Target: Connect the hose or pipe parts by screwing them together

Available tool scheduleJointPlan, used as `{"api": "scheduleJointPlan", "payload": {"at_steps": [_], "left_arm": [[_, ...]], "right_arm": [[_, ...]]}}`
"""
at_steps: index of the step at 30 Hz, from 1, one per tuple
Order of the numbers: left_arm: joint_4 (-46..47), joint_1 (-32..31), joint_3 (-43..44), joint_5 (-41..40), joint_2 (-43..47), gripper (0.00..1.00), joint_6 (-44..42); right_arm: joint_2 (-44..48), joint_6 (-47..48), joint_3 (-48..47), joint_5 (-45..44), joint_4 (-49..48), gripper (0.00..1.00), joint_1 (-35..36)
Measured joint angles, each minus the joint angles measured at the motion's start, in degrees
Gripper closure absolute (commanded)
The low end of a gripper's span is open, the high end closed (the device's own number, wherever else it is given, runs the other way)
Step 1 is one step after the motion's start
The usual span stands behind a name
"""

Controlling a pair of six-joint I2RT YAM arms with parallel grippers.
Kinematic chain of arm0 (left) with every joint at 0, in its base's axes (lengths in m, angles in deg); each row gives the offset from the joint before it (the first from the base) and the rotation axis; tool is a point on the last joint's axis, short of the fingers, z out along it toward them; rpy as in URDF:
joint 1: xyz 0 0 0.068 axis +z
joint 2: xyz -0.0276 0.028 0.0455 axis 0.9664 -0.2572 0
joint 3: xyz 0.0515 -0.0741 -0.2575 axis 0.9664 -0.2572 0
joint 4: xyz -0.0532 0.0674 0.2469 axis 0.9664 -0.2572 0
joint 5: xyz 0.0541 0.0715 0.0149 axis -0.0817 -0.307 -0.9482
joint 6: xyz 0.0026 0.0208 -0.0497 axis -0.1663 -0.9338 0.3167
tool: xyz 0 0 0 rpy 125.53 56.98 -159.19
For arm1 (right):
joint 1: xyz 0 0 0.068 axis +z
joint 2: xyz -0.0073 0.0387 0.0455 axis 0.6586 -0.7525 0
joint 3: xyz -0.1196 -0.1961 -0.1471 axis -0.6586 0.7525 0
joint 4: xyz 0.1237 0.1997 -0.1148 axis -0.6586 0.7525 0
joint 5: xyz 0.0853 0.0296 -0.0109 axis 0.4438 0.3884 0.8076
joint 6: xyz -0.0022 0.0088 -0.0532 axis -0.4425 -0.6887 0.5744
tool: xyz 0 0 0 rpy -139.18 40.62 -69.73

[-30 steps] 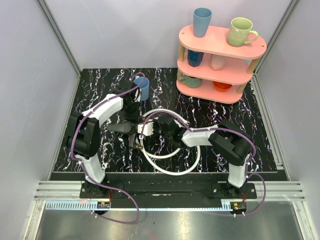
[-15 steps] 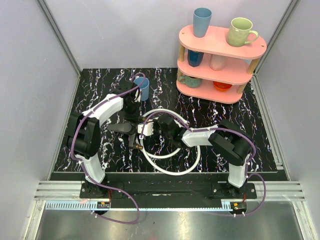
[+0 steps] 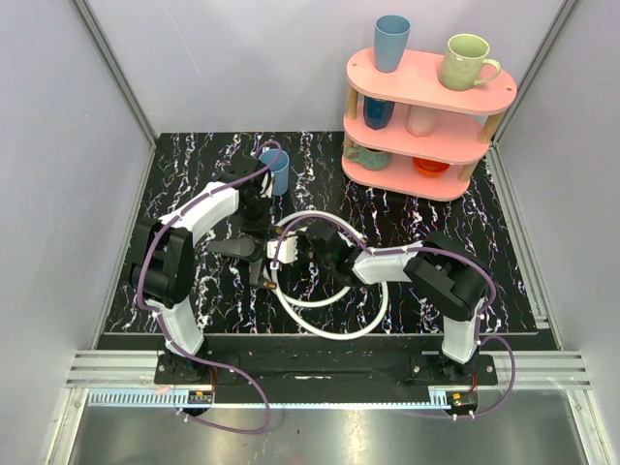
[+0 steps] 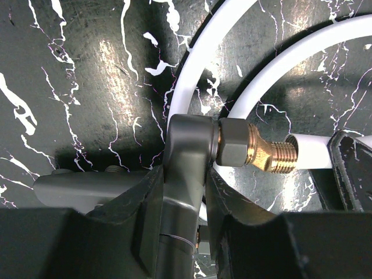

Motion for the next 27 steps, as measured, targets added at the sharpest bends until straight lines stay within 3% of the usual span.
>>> {"api": "scheduleJointPlan", "payload": {"at_steps": [27], "left_arm": [[-0.13,-0.70,0.00,-1.14,-0.35,1.00,0.00]], "right_arm": [[0.02,0.55,0.09,0.35,0.55,1.00,-0.04]]}}
